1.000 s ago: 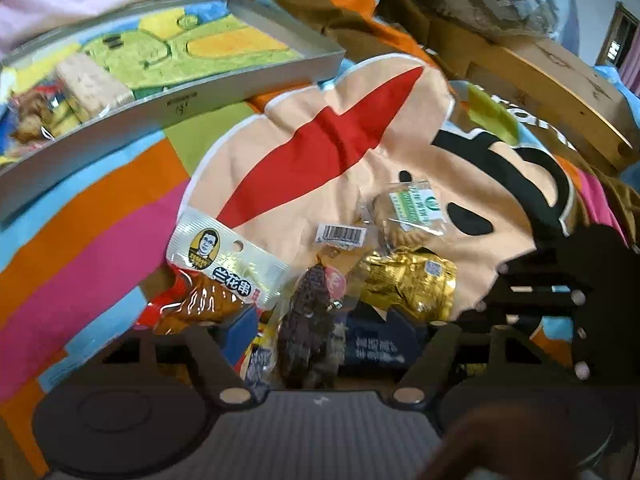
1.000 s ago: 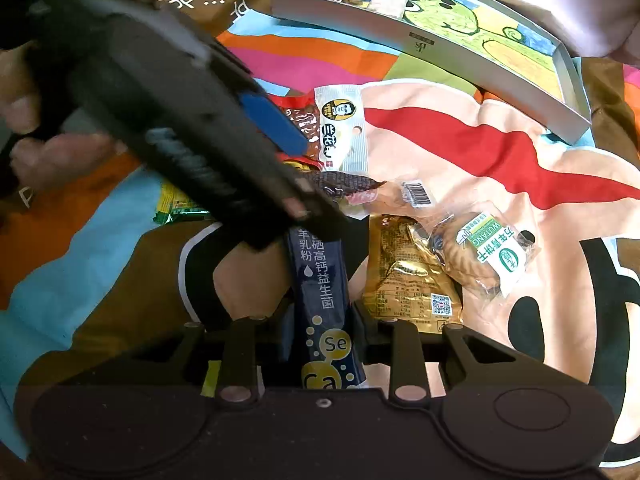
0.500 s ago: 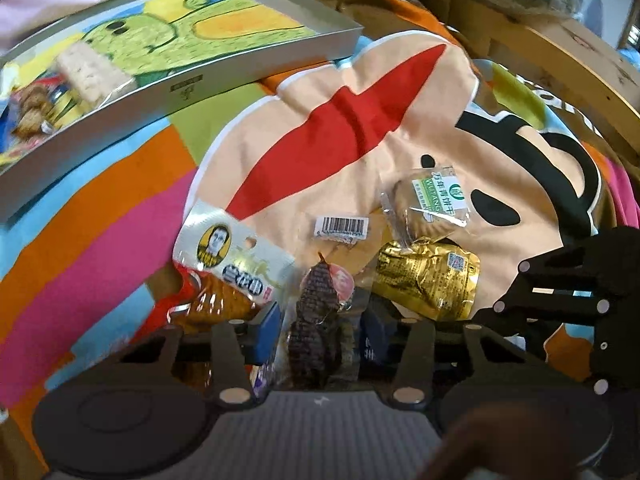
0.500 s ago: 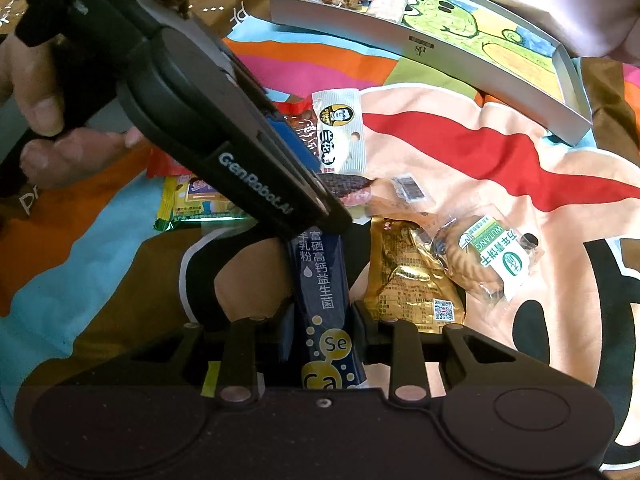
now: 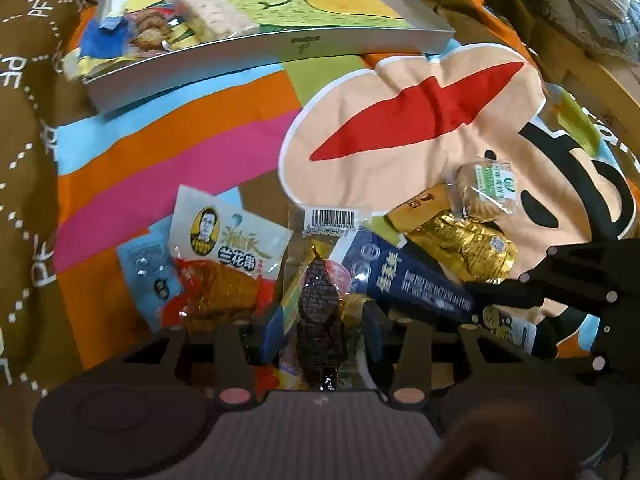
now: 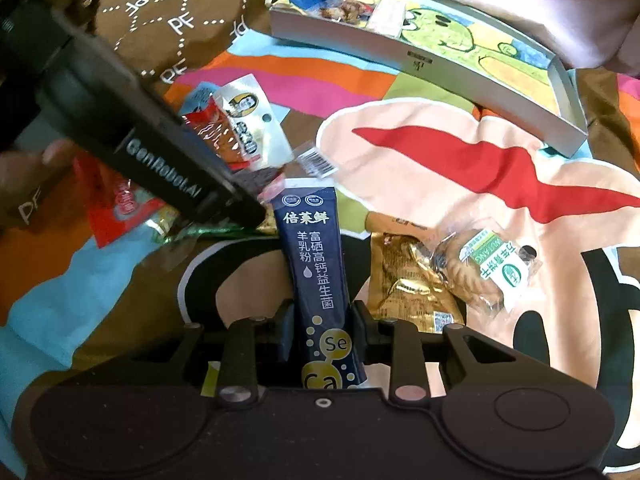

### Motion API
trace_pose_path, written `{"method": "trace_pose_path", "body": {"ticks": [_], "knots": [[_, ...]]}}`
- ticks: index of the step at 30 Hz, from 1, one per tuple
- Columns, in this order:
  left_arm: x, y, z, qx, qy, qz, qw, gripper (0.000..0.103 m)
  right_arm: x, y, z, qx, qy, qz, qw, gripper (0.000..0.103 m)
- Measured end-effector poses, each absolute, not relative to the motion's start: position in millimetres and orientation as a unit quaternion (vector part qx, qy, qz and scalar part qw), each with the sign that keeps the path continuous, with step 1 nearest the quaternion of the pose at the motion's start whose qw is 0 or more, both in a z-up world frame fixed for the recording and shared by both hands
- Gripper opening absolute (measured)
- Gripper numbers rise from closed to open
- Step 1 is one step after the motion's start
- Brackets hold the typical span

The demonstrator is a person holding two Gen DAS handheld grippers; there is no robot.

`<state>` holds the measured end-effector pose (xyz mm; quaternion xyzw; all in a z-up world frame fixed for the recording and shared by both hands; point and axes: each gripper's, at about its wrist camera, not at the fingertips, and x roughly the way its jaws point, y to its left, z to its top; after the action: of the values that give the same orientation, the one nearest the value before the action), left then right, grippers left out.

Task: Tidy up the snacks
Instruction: 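Grasp the clear pack of dark brown snack with the left tool while the right tool holds the blue stick, then lift both held snacks and carry them toward the grey tray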

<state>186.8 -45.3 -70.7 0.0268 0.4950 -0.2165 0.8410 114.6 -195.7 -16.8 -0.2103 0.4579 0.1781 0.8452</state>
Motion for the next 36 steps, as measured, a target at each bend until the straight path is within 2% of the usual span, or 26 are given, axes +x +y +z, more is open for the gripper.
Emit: {"method": "trace_pose_path", "body": {"ticks": [20, 27, 36], "knots": [[175.9, -50.0, -73.0, 0.056, 0.487, -0.195, 0.85, 0.047, 125.2, -193.0, -24.3, -0.188, 0.44, 0.161, 0.863, 0.036], [173.6, -48.1, -69.4, 0.043, 0.486, -0.185, 0.853, 0.046, 121.7, -191.4, -23.4, -0.196, 0.435, 0.163, 0.863, 0.031], [161.4, -46.9, -52.9, 0.042, 0.459, -0.172, 0.871, 0.046, 109.5, -178.7, -23.3, -0.263, 0.398, 0.151, 0.866, 0.029]]}}
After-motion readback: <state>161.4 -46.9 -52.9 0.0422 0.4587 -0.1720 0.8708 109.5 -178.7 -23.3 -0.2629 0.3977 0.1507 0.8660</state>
